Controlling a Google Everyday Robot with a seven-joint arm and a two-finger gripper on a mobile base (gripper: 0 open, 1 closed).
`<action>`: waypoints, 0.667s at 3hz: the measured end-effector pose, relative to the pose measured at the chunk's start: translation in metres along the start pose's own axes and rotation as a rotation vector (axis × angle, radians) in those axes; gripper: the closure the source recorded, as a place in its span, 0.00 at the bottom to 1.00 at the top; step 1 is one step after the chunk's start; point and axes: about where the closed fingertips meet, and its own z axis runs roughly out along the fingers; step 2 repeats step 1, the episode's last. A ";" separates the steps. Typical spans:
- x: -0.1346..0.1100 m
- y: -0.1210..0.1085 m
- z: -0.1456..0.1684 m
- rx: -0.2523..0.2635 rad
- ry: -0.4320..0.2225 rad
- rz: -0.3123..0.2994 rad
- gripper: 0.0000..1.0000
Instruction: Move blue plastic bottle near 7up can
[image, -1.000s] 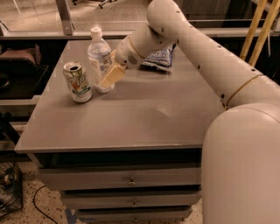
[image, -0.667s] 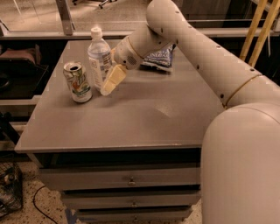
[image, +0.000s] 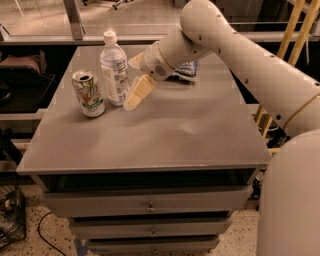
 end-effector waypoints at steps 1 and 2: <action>0.018 0.009 -0.029 0.088 0.004 0.026 0.00; 0.018 0.009 -0.029 0.088 0.004 0.026 0.00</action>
Offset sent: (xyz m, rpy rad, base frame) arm 0.0000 0.0000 0.0000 0.0000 0.0000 0.0000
